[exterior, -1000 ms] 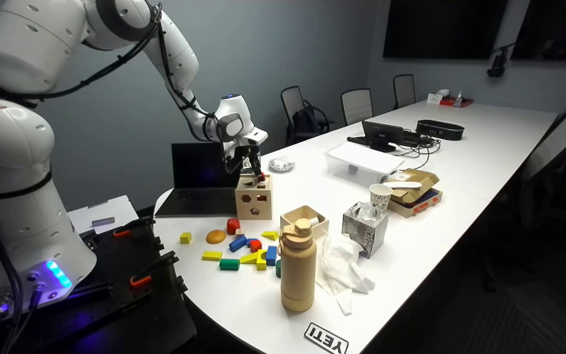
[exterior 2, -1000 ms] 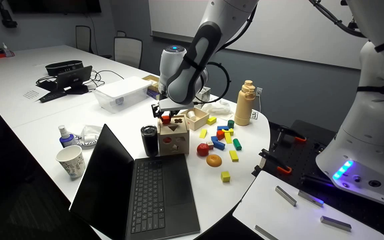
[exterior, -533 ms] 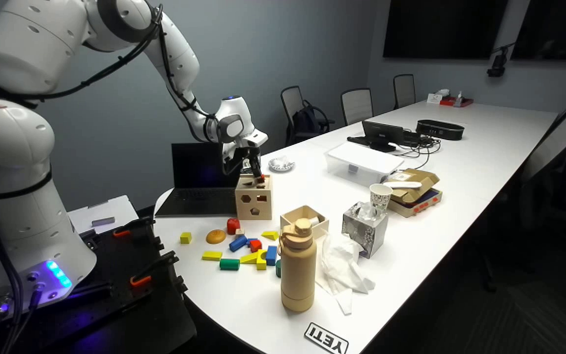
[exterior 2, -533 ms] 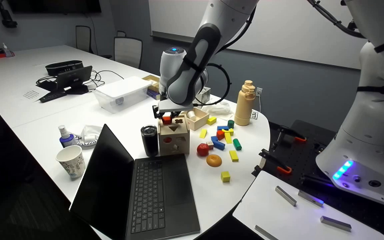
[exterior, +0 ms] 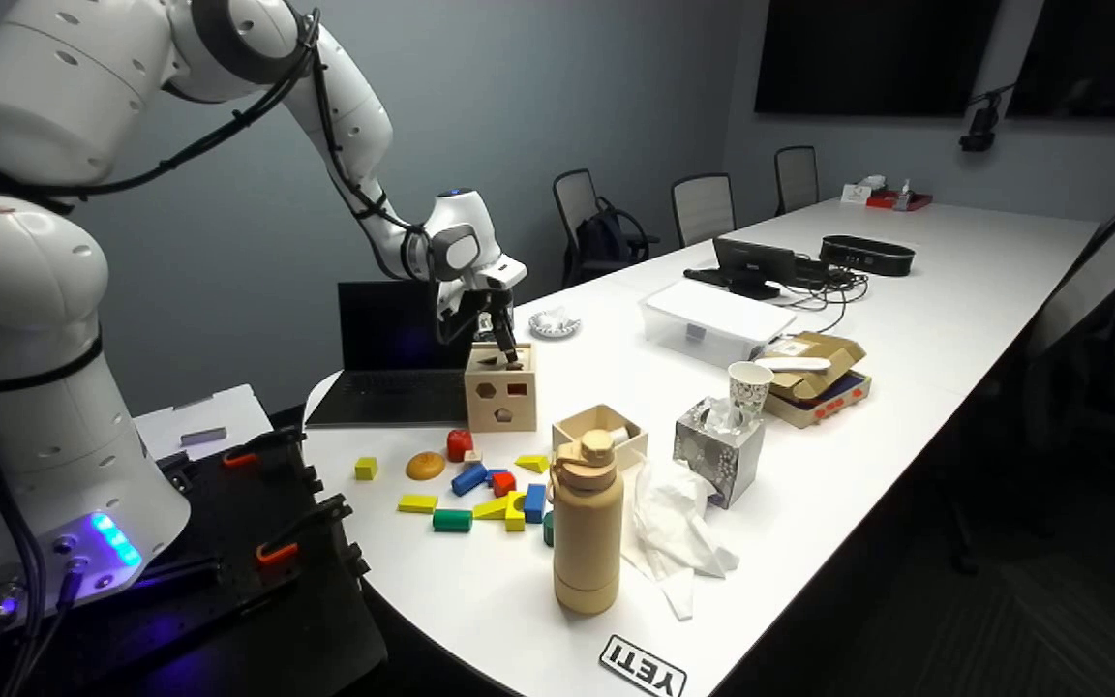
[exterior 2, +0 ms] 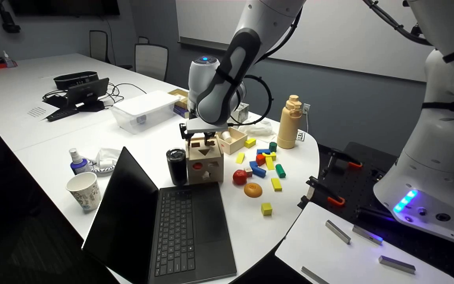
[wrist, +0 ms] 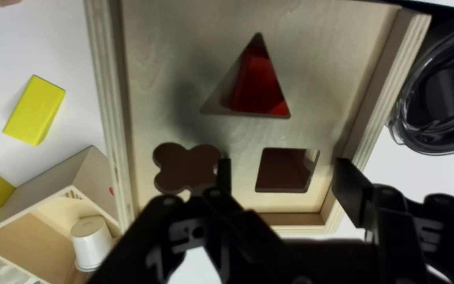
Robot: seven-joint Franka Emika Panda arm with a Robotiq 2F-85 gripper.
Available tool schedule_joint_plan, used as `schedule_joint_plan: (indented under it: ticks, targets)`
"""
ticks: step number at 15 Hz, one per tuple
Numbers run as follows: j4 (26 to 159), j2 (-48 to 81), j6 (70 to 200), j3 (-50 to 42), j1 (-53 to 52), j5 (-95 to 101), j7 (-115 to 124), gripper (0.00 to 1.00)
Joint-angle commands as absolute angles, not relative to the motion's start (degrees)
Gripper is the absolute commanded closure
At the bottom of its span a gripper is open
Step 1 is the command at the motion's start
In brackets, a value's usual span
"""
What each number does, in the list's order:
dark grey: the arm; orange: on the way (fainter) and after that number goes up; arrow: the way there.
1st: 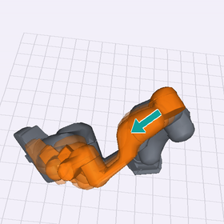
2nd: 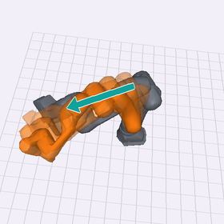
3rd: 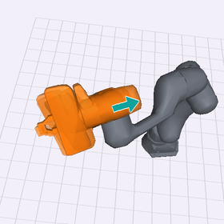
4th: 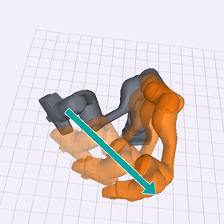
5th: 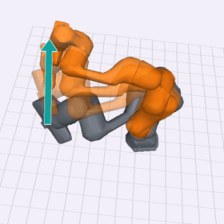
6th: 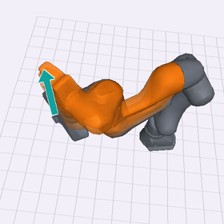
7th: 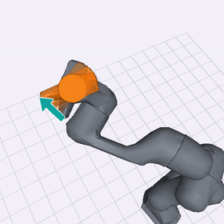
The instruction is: Put the orange block inside the wooden toy box.
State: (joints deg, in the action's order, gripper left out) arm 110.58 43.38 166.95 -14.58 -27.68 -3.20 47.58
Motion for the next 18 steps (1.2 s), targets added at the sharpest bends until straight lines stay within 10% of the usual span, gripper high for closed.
schedule_joint_plan:
  ticks: [1,18]
  targets:
    - [111.37,41.94,165.63,-16.36,-30.17,-2.41,49.74,0.01]
    - [124.28,27.12,160.02,-28.99,-49.59,19.5,57.22,0.0]
